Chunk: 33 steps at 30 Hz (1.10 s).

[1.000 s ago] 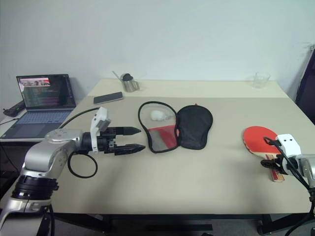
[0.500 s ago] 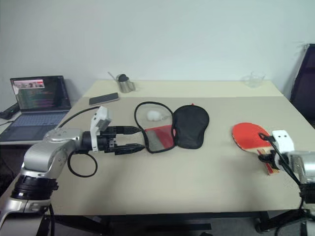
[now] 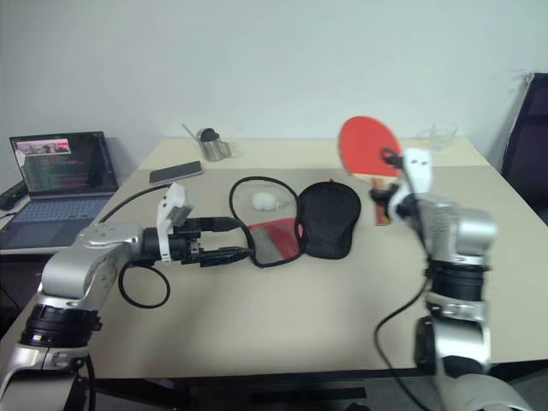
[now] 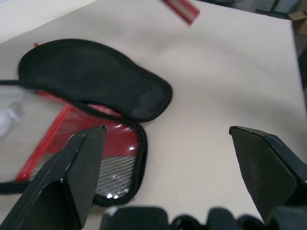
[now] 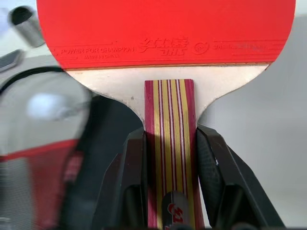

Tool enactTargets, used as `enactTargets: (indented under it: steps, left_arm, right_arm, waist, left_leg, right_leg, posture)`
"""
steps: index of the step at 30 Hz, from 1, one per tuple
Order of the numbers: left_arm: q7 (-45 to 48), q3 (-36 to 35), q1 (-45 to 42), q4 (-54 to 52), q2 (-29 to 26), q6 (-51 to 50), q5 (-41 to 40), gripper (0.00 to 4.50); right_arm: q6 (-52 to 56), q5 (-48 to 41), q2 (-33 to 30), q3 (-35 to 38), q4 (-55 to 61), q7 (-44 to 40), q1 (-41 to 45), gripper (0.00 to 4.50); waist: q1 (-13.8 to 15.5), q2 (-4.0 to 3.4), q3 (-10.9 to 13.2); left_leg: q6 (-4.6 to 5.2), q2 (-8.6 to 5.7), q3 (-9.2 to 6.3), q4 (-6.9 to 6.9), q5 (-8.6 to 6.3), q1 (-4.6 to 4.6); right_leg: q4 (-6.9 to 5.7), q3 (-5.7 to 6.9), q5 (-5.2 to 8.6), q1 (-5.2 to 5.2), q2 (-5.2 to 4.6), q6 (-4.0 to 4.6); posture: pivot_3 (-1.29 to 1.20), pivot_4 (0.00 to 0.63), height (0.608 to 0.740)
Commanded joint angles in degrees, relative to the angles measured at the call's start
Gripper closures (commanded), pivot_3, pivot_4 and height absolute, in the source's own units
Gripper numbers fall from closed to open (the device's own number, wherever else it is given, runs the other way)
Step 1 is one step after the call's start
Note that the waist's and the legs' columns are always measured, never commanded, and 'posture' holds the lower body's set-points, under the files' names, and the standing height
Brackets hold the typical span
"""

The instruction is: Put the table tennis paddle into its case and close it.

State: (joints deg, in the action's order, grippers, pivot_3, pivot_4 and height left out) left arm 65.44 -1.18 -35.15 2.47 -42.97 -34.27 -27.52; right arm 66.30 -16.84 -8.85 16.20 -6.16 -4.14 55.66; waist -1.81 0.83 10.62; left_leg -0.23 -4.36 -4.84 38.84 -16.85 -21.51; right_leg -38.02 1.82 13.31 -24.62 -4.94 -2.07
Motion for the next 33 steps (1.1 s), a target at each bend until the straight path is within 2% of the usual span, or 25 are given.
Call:
enactTargets:
  steps: [1,3,9,14,33]
  left_arm:
    - [-0.7,-1.3,-0.03,-2.05,-0.23,0.76,-0.31,0.0]
    - [-1.11,-1.75,0.57,-2.96,-0.38,0.27,-0.68,0.0]
    - [-2.76,-2.87,3.19,-5.81,-1.28,-1.02,-1.18,0.0]
    - [-4.39,-4.11,5.33,-8.3,-1.81,-2.3,-1.94,0.0]
    - [-7.49,-6.65,8.82,-13.88,-2.81,-5.72,-4.01,0.0]
  right_arm:
    - [-7.11,1.1,3.3,0.48,-2.6,4.55,4.16,3.46]
    - [-9.39,1.17,5.7,0.63,-5.4,6.56,4.83,3.46]
    - [-13.62,1.44,10.08,-0.14,-11.26,10.88,5.16,3.46]
    - [-14.58,1.75,12.48,-2.0,-14.07,11.13,4.02,3.46]
    - [-23.24,3.11,13.18,-3.81,-28.86,10.44,6.18,3.46]
  waist:
    - [0.17,0.01,0.0]
    - [0.25,0.01,0.0]
    - [-0.24,0.01,-0.01]
    - [-0.91,0.01,-0.01]
    - [-1.44,0.01,-0.01]
  left_leg:
    - [-0.01,-0.01,0.0,0.02,0.01,-0.15]
    - [-0.03,-0.06,-0.01,0.11,0.02,-0.56]
    - [-0.03,-0.04,0.06,0.01,0.02,-0.61]
    - [-0.03,0.0,0.19,0.0,0.02,-0.51]
    - [-0.01,0.01,0.34,-0.02,0.01,-0.39]
  right_leg:
    - [-0.02,0.0,0.0,-0.14,0.0,0.0]
    - [-0.1,0.01,-0.01,-0.6,-0.04,0.01]
    - [-0.04,-0.05,-0.01,-0.68,-0.03,0.01]
    - [-0.15,-0.25,-0.02,-0.71,0.04,0.03]
    - [-0.2,-0.49,-0.02,-0.72,0.11,0.03]
  posture:
    - [0.0,0.15,0.74]
    - [0.0,0.15,0.74]
    - [0.0,0.15,0.74]
    - [0.0,0.15,0.74]
    - [0.0,0.15,0.74]
